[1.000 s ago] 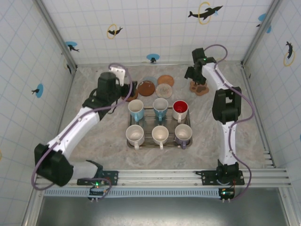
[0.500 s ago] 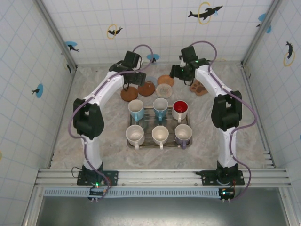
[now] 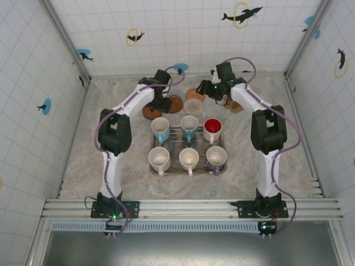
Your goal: Place the cup by the coaster
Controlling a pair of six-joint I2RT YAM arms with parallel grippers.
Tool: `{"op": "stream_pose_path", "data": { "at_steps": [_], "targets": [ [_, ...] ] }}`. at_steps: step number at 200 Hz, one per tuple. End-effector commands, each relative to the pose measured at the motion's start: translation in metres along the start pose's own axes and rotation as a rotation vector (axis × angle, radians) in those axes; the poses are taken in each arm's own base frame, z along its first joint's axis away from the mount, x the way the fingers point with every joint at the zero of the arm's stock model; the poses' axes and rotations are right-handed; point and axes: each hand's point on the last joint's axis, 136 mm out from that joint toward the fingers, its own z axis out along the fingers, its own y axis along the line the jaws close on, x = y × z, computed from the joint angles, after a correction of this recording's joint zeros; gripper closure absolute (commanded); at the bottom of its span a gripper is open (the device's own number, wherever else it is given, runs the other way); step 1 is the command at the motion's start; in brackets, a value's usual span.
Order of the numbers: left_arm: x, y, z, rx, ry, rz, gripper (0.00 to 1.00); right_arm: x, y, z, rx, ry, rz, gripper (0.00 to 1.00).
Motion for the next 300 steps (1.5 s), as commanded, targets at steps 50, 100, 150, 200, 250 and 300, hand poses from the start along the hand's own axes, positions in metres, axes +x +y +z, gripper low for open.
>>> {"op": "stream_pose_path", "data": {
  "at_steps": [50, 100, 150, 200, 250, 300],
  "targets": [
    [0.009, 0.003, 0.028, -0.016, 0.055, -0.027, 0.17, -0.016, 0.015, -0.014, -0.122, -0.084, 0.026, 0.25],
    [0.001, 0.006, 0.041, -0.015, 0.056, -0.043, 0.17, -0.016, 0.008, -0.014, -0.134, -0.085, 0.044, 0.25],
    [0.008, 0.022, 0.046, -0.059, 0.081, -0.063, 0.18, -0.017, 0.005, -0.015, -0.133, -0.086, 0.050, 0.25],
    [0.020, 0.028, 0.068, -0.079, 0.123, -0.058, 0.18, -0.014, 0.006, -0.014, -0.135, -0.081, 0.057, 0.25],
    [0.026, 0.042, 0.077, -0.098, 0.138, -0.078, 0.19, -0.014, 0.011, -0.016, -0.135, -0.086, 0.052, 0.25],
    [0.028, 0.063, 0.082, -0.105, 0.127, -0.119, 0.22, -0.011, 0.023, -0.018, -0.137, -0.084, 0.038, 0.26]
  ]
}}
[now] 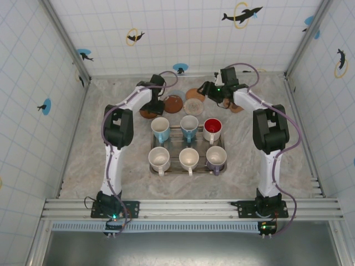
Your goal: Place the cup by the coaster
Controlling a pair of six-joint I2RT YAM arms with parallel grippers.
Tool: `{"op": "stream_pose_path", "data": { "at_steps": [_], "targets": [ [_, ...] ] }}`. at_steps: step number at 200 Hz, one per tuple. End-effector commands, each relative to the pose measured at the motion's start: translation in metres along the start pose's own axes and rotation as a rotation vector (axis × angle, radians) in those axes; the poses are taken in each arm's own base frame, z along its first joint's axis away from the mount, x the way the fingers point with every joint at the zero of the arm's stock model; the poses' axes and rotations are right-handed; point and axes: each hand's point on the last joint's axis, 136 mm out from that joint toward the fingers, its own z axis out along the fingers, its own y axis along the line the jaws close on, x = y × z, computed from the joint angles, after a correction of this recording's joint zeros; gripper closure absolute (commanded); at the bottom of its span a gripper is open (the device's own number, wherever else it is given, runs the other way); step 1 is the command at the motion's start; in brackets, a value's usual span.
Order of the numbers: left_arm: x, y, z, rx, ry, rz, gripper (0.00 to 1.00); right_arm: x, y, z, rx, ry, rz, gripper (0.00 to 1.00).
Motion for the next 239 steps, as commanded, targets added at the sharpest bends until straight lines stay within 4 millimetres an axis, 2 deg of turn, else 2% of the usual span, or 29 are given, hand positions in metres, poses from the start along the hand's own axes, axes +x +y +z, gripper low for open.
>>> {"op": "stream_pose_path", "data": {
  "at_steps": [1, 64, 107, 151, 153, 155, 170, 185, 203, 226, 239],
  "targets": [
    [0.014, 0.018, 0.015, -0.029, 0.047, -0.021, 0.22, -0.008, 0.031, -0.020, -0.041, -0.044, -0.038, 0.26],
    [0.004, 0.049, 0.021, -0.048, 0.015, -0.038, 0.24, -0.004, 0.048, -0.018, -0.025, -0.035, -0.065, 0.26],
    [-0.014, 0.056, 0.016, -0.030, -0.044, -0.053, 0.25, 0.000, 0.060, -0.016, -0.018, -0.025, -0.081, 0.26],
    [-0.056, 0.059, -0.024, 0.001, -0.188, -0.073, 0.24, 0.001, 0.073, -0.023, -0.015, -0.028, -0.106, 0.26],
    [-0.062, 0.062, -0.040, 0.004, -0.222, -0.078, 0.24, 0.001, 0.073, -0.024, -0.014, -0.028, -0.107, 0.26],
    [-0.065, 0.062, -0.047, 0.006, -0.236, -0.080, 0.23, 0.001, 0.074, -0.025, -0.013, -0.029, -0.109, 0.26],
    [-0.072, 0.063, -0.072, 0.021, -0.289, -0.091, 0.23, 0.001, 0.079, -0.028, -0.011, -0.032, -0.119, 0.26],
    [-0.070, 0.065, -0.092, 0.038, -0.320, -0.101, 0.23, 0.001, 0.082, -0.030, -0.011, -0.034, -0.125, 0.26],
    [-0.056, 0.064, -0.105, 0.051, -0.323, -0.123, 0.22, 0.002, 0.085, -0.030, -0.016, -0.033, -0.133, 0.26],
    [-0.024, 0.064, -0.102, 0.062, -0.265, -0.176, 0.22, 0.002, 0.089, -0.029, -0.023, -0.020, -0.137, 0.26],
    [-0.005, 0.056, -0.095, 0.097, -0.236, -0.196, 0.22, 0.002, 0.091, -0.028, -0.014, -0.008, -0.148, 0.26]
  ]
}}
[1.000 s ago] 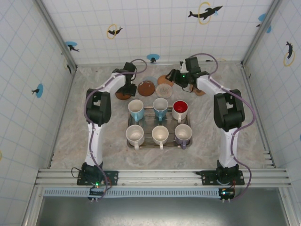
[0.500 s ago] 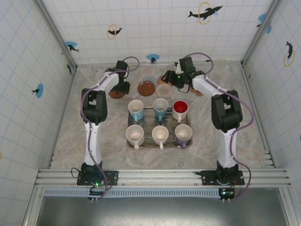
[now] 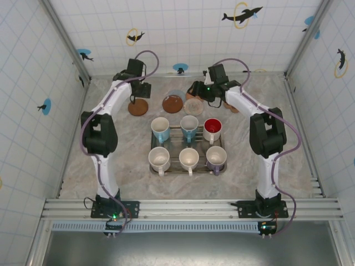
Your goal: Place the cup by the coaster
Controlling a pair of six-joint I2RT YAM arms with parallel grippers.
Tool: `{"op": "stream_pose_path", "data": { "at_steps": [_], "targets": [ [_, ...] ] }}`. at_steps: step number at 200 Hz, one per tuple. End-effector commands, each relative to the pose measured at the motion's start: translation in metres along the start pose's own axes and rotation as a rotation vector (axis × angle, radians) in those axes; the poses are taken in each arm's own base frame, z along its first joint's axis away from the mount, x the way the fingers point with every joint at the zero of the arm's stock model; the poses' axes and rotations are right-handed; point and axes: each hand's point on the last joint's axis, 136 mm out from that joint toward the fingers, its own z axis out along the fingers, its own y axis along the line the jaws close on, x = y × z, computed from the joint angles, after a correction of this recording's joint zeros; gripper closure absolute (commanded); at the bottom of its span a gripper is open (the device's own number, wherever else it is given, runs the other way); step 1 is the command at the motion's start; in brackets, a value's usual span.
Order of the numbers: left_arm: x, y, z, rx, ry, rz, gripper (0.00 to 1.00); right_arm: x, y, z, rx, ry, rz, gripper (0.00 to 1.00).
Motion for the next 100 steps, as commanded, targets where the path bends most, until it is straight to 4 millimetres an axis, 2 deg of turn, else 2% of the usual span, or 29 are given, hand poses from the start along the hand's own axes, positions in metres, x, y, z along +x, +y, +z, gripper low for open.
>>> {"op": "stream_pose_path", "data": {
  "at_steps": [1, 44, 100],
  "targets": [
    [0.037, -0.005, 0.002, 0.042, 0.072, -0.069, 0.22, -0.021, 0.031, -0.023, -0.033, -0.046, -0.060, 0.26],
    [0.093, -0.006, 0.024, 0.038, 0.184, -0.100, 0.22, -0.019, 0.043, -0.022, -0.026, -0.036, -0.088, 0.26],
    [0.116, 0.002, 0.053, 0.028, 0.240, -0.117, 0.23, -0.010, 0.048, -0.012, -0.007, 0.000, -0.107, 0.26]
  ]
}}
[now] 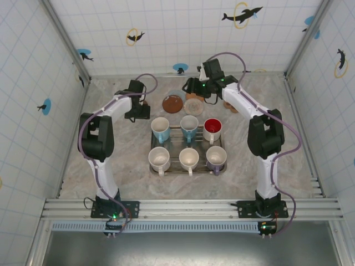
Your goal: Place the cup by the coaster
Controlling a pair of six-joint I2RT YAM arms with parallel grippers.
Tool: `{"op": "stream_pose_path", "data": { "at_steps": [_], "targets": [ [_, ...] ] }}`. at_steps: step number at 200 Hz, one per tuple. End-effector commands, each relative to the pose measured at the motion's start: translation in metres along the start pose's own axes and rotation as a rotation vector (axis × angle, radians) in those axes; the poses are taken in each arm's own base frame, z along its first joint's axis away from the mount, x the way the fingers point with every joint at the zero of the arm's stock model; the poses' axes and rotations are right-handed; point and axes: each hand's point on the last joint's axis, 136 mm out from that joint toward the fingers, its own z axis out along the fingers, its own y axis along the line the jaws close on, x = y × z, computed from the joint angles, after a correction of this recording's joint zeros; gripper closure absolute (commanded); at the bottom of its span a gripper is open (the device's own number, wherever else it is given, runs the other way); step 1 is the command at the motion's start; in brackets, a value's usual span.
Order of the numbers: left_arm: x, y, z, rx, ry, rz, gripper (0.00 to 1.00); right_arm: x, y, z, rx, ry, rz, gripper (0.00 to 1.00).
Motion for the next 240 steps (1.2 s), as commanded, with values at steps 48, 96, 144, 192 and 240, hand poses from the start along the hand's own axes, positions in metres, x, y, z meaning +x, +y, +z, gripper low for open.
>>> {"op": "stream_pose_path", "data": {
  "at_steps": [48, 96, 144, 192, 240],
  "targets": [
    [0.007, 0.016, 0.034, 0.012, 0.042, -0.061, 0.23, -0.006, 0.010, 0.015, 0.007, 0.028, -0.039, 0.26],
    [0.007, 0.025, 0.043, 0.011, 0.051, -0.084, 0.23, 0.000, 0.000, 0.041, 0.024, 0.088, -0.033, 0.26],
    [0.003, 0.035, 0.045, 0.000, 0.048, -0.102, 0.24, 0.000, -0.008, 0.066, 0.031, 0.124, -0.047, 0.26],
    [-0.004, 0.047, 0.038, -0.023, 0.029, -0.118, 0.24, -0.002, -0.015, 0.090, 0.005, 0.129, -0.025, 0.27],
    [-0.009, 0.052, 0.032, -0.030, 0.013, -0.128, 0.24, 0.002, -0.028, 0.118, -0.038, 0.128, 0.036, 0.27]
  ]
}}
